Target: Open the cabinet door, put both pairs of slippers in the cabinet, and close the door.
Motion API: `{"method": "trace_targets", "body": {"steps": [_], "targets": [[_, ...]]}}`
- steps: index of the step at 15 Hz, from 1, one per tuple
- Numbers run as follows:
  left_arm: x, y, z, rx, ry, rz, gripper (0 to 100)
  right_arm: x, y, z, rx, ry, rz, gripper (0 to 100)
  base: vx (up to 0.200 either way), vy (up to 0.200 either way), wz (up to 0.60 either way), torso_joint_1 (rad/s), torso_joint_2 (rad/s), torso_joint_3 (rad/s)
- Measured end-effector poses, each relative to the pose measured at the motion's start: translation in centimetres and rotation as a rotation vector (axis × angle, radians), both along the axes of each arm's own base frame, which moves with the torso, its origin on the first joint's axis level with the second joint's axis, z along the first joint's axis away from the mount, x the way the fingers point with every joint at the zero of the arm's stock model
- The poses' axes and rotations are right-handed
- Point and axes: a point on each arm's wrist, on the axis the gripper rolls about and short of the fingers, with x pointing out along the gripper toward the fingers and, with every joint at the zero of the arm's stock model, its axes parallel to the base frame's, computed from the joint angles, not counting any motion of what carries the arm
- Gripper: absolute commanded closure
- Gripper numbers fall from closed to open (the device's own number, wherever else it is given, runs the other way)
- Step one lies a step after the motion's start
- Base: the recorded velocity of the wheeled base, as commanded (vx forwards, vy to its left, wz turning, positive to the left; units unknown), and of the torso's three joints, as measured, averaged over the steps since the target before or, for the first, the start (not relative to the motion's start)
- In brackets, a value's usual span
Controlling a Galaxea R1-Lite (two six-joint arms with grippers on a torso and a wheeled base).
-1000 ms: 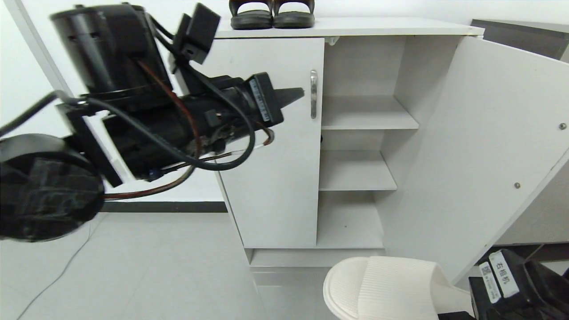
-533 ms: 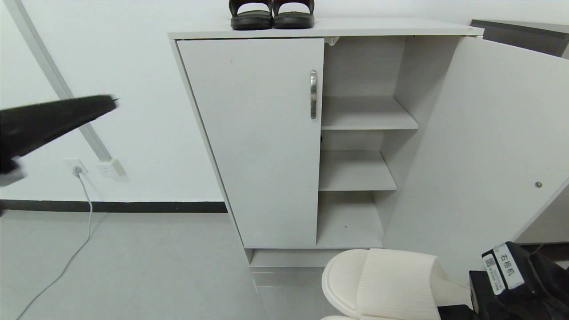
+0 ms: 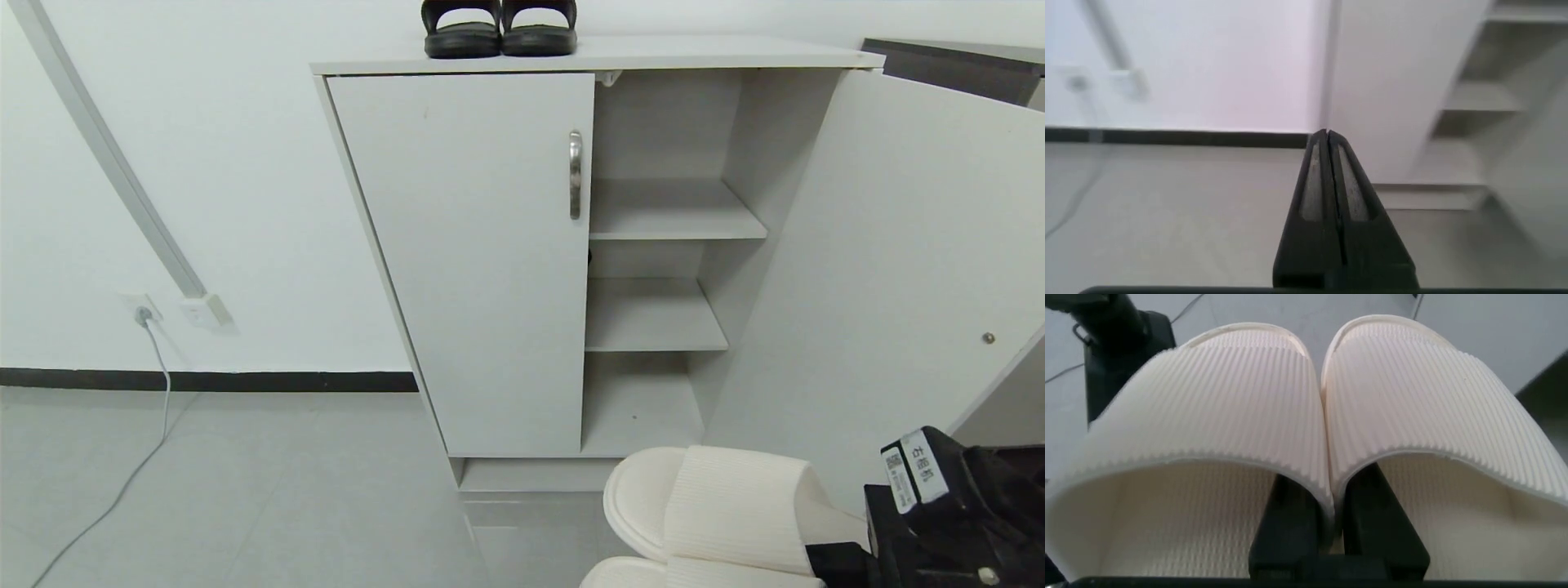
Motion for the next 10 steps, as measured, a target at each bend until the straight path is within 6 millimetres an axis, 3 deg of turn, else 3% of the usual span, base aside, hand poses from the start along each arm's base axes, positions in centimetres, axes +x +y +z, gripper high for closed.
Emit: {"method": "trace_targets", "body": {"steps": [3,6,10], "targets": [[0.6,-0.2,-4.6,0.008,-0.071,0.055,100,0.1,-0.1,0.0,0.000,0.000,-0.007,100,0.000,0.000,0.00,0.000,0.00,0.000],[1.2,-0.2,-7.7,-0.012,-0.035,0.037,100,0.1,0.0,0.0,0.001,-0.001,-0.006,100,0.000,0.000,0.00,0.000,0.00,0.000],[1.2,0.0,-8.9,0.089,0.043,0.143,100,0.2,0.0,0.0,-0.002,0.001,-0.006,100,0.000,0.000,0.00,0.000,0.00,0.000]]}}
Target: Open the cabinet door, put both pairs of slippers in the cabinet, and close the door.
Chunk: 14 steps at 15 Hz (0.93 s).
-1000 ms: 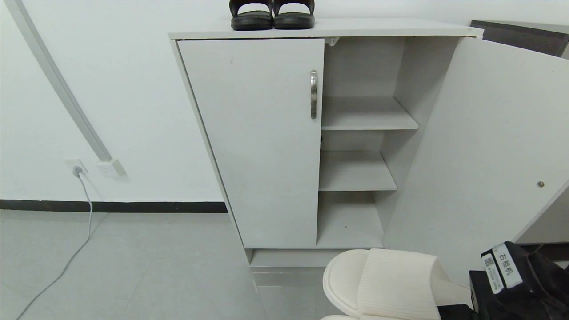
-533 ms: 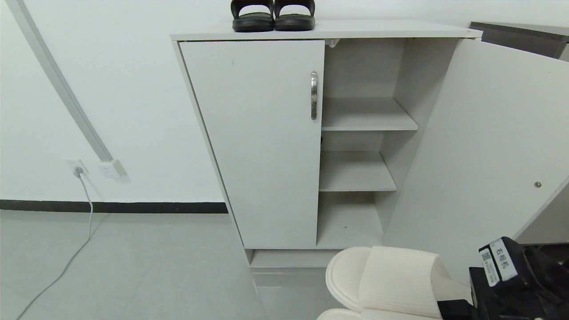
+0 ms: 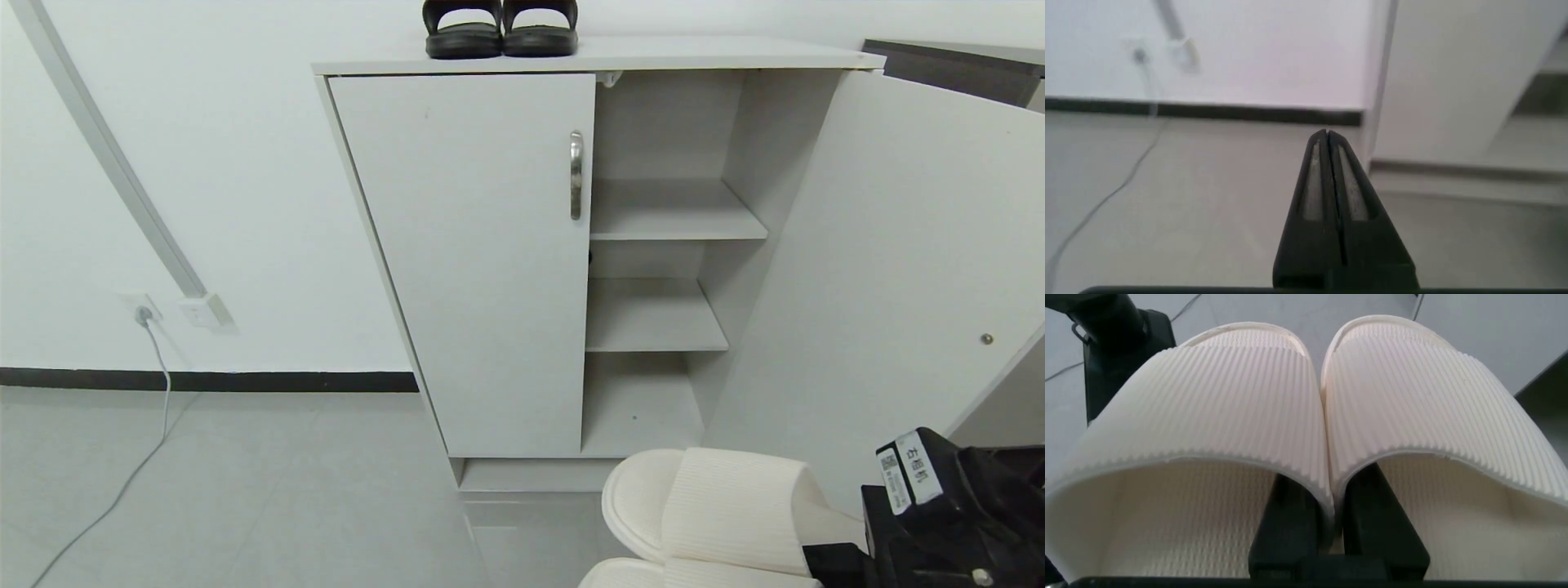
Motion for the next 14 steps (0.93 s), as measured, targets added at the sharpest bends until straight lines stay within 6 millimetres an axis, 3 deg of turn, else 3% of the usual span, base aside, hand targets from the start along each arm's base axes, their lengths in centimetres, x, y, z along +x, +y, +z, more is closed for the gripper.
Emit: {"method": "trace_targets", "body": {"steps": [5,9,11,14], "targets": [[-0.2,-0.1,-0.1,-0.031,-0.032,-0.224,100,0.1,0.1,-0.1,-0.007,0.000,-0.013,100,0.000,0.000,0.00,0.000,0.00,0.000],[-0.5,-0.1,-0.2,-0.042,-0.076,-0.211,100,0.3,0.3,0.2,-0.004,-0.006,-0.041,100,0.000,0.000,0.00,0.000,0.00,0.000],[-0.6,0.0,-0.2,-0.046,-0.082,-0.209,100,0.9,0.8,0.8,0.016,0.008,-0.159,100,0.000,0.000,0.00,0.000,0.00,0.000],[-0.6,0.0,-0.2,-0.048,-0.086,-0.209,100,2.2,3.1,2.4,0.141,0.065,-0.399,100,0.000,0.000,0.00,0.000,0.00,0.000]]}}
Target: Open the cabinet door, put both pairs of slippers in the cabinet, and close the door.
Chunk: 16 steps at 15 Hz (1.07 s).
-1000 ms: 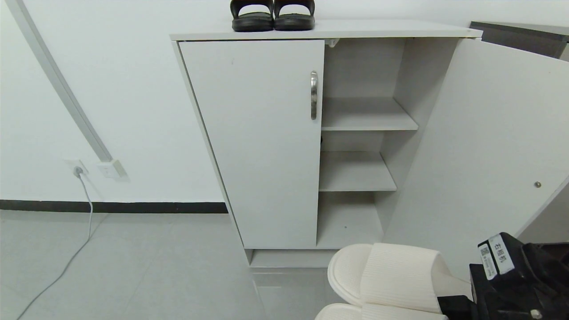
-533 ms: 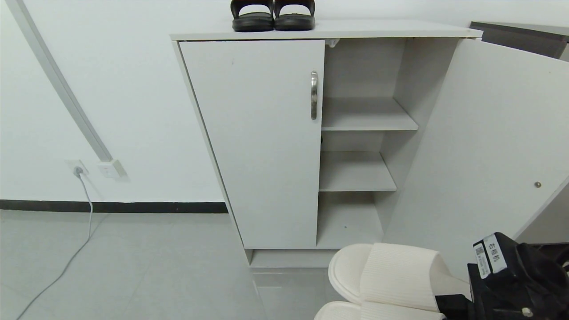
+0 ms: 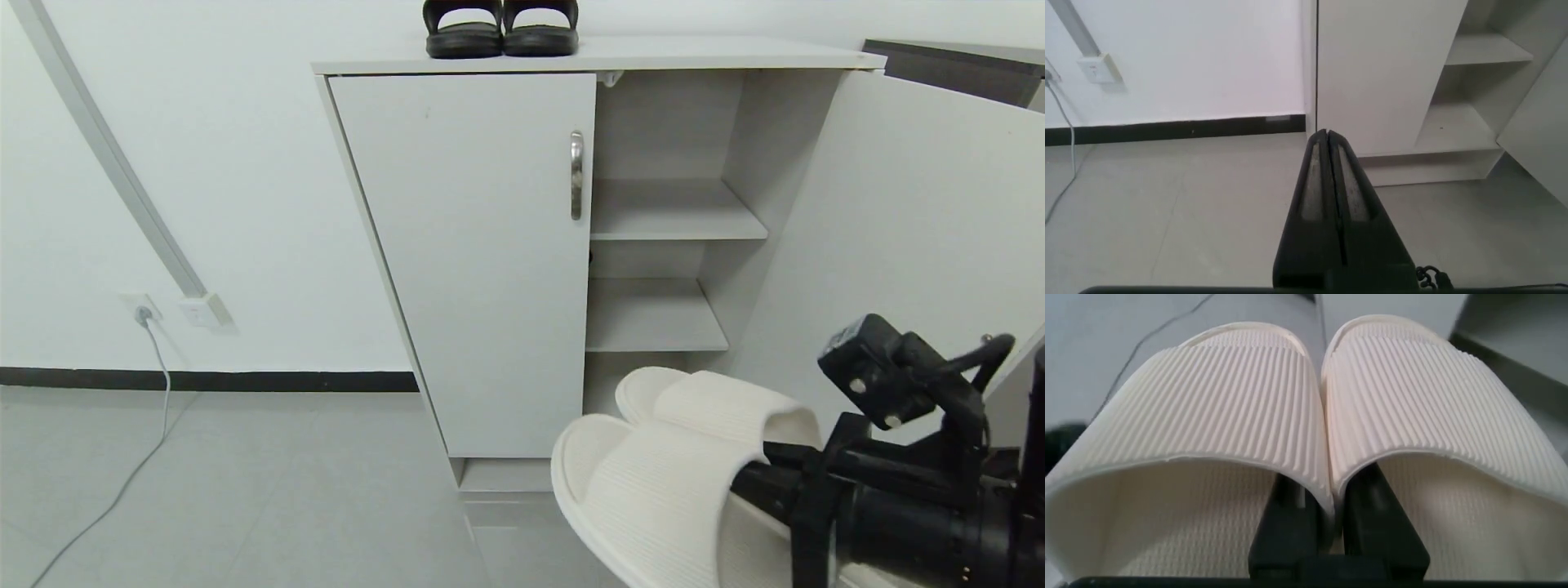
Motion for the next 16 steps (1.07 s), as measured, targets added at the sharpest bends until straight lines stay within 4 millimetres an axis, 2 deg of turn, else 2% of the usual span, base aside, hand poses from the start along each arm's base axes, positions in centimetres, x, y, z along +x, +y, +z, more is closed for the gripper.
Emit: {"method": "trace_targets", "body": {"steps": [4,7,10,16], "targets": [[0.0,0.0,0.0,0.000,-0.001,0.000,100,3.4,3.9,0.3,0.031,-0.006,-0.326,100,0.000,0.000,0.00,0.000,0.00,0.000],[0.0,0.0,0.0,0.000,-0.002,-0.001,100,6.3,7.2,-0.6,0.047,-0.071,-0.578,100,0.000,-0.200,0.00,-0.001,0.00,0.004],[0.0,0.0,0.0,0.000,-0.002,0.000,100,7.8,8.8,-2.2,0.031,-0.080,-0.623,100,0.000,-0.200,0.00,0.005,0.00,0.002],[0.0,0.0,0.0,-0.003,-0.001,-0.001,100,8.5,9.3,-3.5,-0.005,-0.068,-0.629,100,0.000,0.000,0.00,0.000,0.00,0.000]]}}
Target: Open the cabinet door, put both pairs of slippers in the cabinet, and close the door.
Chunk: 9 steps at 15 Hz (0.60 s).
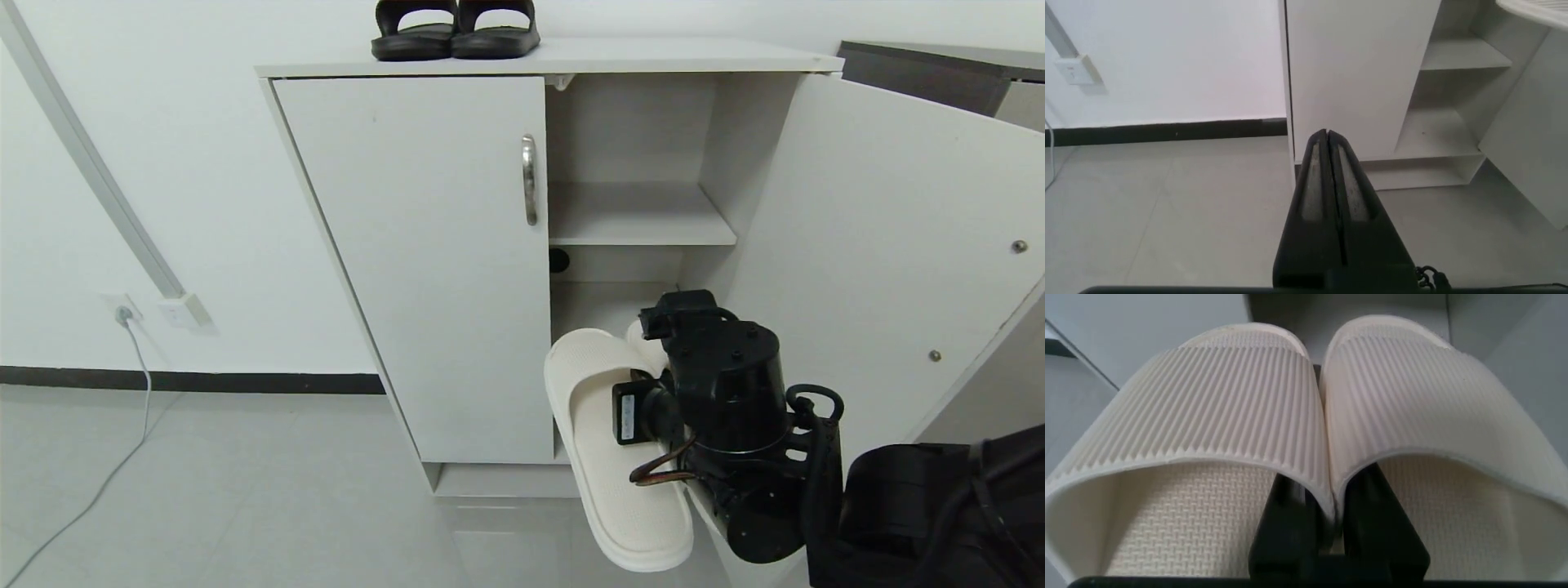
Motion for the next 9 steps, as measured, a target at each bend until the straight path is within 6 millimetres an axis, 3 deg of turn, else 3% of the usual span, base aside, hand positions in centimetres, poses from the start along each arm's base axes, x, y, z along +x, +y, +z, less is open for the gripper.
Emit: {"method": "trace_targets", "body": {"steps": [9], "targets": [[0.0,0.0,0.0,-0.007,0.001,0.000,100,3.7,-2.4,-1.5,-0.036,0.027,-0.130,100,0.000,0.000,0.00,0.000,0.00,0.000]]}}
